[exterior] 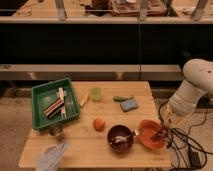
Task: Place grapes in red bowl
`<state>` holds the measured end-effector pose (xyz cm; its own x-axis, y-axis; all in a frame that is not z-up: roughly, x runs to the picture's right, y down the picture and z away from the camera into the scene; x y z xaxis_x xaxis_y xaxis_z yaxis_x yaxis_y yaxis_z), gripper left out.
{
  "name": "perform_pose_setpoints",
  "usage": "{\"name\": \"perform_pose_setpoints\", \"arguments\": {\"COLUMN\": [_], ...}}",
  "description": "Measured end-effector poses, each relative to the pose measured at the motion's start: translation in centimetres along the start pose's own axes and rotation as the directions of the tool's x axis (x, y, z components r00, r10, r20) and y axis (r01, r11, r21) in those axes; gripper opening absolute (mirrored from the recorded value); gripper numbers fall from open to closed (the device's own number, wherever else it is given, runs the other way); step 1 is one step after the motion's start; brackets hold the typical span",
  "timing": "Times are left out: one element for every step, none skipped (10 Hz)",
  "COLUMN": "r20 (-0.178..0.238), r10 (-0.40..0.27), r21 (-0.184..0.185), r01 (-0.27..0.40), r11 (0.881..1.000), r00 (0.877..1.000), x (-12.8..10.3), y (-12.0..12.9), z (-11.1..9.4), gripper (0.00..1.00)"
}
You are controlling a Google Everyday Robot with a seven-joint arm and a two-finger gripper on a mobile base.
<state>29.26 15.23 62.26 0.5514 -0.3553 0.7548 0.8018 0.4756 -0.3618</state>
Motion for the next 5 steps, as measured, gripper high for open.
{"name": "perform_pose_setpoints", "arguments": {"r20": [-0.004, -0.006, -0.007, -0.008, -0.007], "r10": [0.012, 0.020, 0.022, 0.022, 0.026], "r21": [0.002, 0.010, 0.019, 0.025, 0.030], "r01": [-0.012, -0.020, -0.022, -0.022, -0.025], "r11": [1.000, 1.000, 1.000, 0.999, 0.999], "r00": [1.000, 1.000, 1.000, 1.000, 1.000], "x": [0.7, 1.2, 1.7, 2.1, 2.5], "y": [0.4, 0.5, 0.2, -0.1, -0.2], "z": [0.0, 0.0, 0.2, 0.4, 0.5], "gripper": [0.00, 0.00, 0.00, 0.00, 0.00]}}
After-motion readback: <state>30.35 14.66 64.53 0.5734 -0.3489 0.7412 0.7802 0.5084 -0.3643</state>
